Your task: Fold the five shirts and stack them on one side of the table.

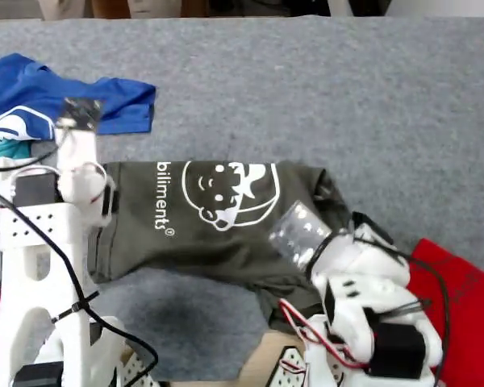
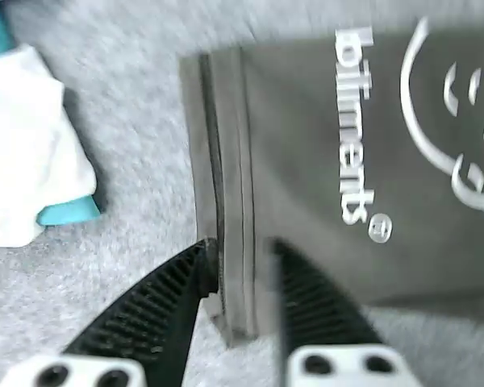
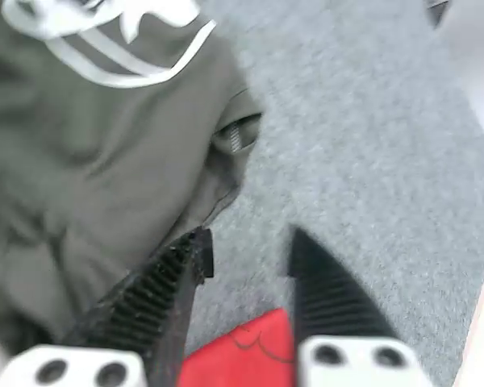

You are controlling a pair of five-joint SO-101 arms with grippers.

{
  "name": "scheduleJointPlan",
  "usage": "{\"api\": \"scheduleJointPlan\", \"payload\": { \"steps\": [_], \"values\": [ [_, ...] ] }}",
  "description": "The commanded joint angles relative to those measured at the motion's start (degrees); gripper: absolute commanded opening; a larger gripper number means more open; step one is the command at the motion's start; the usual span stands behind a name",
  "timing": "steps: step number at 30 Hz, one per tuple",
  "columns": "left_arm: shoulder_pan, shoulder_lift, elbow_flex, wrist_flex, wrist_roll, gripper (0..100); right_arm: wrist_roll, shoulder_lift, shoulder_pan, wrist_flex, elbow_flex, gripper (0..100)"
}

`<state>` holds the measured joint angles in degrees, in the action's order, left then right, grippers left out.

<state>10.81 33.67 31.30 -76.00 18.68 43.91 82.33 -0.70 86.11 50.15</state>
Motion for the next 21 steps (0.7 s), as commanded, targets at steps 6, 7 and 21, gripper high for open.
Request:
{"api": "scheduleJointPlan", "payload": {
  "steps": [6,7,21],
  "values": [
    [-3.69,-13.67,4.4,21.45,-11.25,2,-14.86,-29.76,3.91,-17.05,-3.65,3.7],
    [-3.87,-16.4,4.31,23.3,-11.78,2,-17.23,-34.59,5.14,-18.29,-4.44,3.7],
    [-3.43,-50.07,-15.74,32.09,-13.89,2,-29.19,-86.9,3.65,-42.64,-24.22,3.7]
  ]
}}
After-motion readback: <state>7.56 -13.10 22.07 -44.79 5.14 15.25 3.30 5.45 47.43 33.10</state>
